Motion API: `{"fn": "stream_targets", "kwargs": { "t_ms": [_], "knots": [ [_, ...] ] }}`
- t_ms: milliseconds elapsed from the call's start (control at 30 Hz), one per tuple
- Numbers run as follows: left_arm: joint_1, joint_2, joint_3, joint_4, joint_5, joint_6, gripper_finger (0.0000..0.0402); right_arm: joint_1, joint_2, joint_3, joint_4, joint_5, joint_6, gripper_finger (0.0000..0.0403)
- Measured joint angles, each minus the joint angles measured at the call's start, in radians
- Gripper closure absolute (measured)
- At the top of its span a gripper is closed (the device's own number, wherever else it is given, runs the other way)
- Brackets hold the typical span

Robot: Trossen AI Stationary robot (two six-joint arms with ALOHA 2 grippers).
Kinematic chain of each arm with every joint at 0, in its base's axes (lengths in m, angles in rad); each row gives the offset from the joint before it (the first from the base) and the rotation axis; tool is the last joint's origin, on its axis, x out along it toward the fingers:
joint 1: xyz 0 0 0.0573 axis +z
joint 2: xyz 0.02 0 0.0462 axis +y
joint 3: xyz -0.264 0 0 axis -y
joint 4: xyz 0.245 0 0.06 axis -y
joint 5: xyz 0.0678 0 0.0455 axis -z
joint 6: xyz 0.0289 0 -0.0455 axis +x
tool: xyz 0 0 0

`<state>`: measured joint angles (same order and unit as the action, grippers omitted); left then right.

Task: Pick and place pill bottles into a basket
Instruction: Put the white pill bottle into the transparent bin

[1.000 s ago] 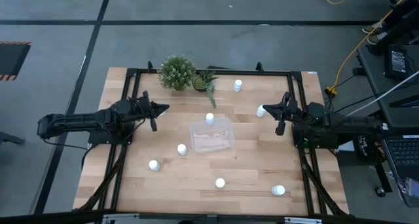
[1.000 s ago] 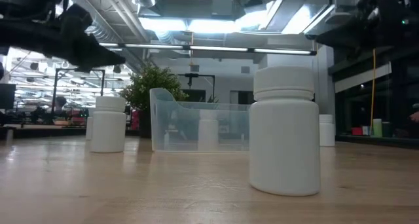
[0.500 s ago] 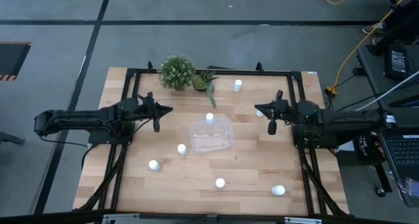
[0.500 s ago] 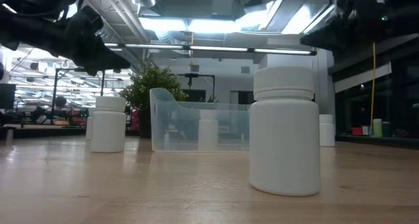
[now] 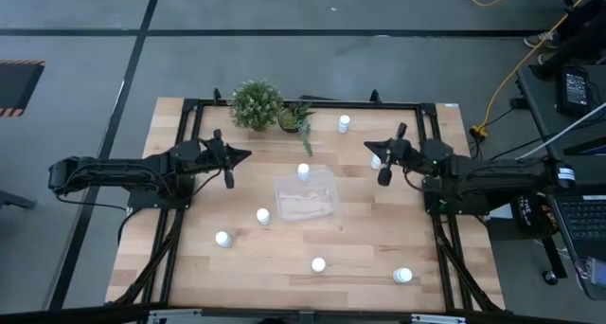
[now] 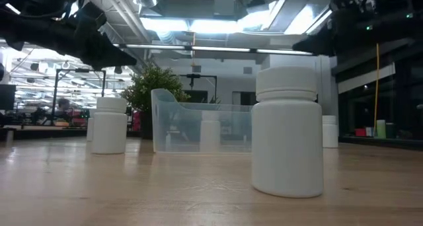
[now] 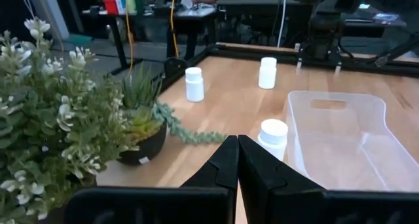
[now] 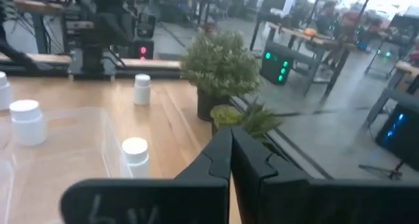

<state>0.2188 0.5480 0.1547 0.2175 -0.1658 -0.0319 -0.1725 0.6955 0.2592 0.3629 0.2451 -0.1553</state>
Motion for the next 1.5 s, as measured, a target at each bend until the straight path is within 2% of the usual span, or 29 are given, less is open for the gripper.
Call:
{"fn": "stream_targets", "kwargs": {
  "t_ms": [233,500,633,800,867,1100,1500],
  "knots": [
    [0.0,0.0,0.0,-0.01,0.002,-0.036,0.0397,-0.003,0.062,0.013,-0.058,0.0,0.004,0.0396],
    [0.0,0.0,0.0,-0.003,0.002,-0.025,0.0398,-0.082,0.155,0.266,-0.462,-0.002,0.081,0.0396],
    [0.0,0.0,0.0,-0.003,0.002,-0.023,0.0398,-0.143,0.188,0.287,-0.465,-0.029,0.074,0.0396],
    [0.0,0.0,0.0,-0.003,-0.028,0.042,0.0398,-0.247,0.211,0.286,-0.458,-0.19,0.041,0.0396],
    [0.0,0.0,0.0,-0.003,-0.054,0.053,0.0398,-0.282,0.215,0.286,-0.458,-0.221,0.045,0.0396],
    [0.0,0.0,0.0,-0.004,-0.113,0.055,0.0398,-0.328,0.215,0.286,-0.449,-0.22,0.042,0.0395],
    [0.0,0.0,0.0,-0.004,-0.113,0.055,0.0398,-0.329,0.215,0.285,-0.45,-0.221,0.044,0.0395]
  ]
}}
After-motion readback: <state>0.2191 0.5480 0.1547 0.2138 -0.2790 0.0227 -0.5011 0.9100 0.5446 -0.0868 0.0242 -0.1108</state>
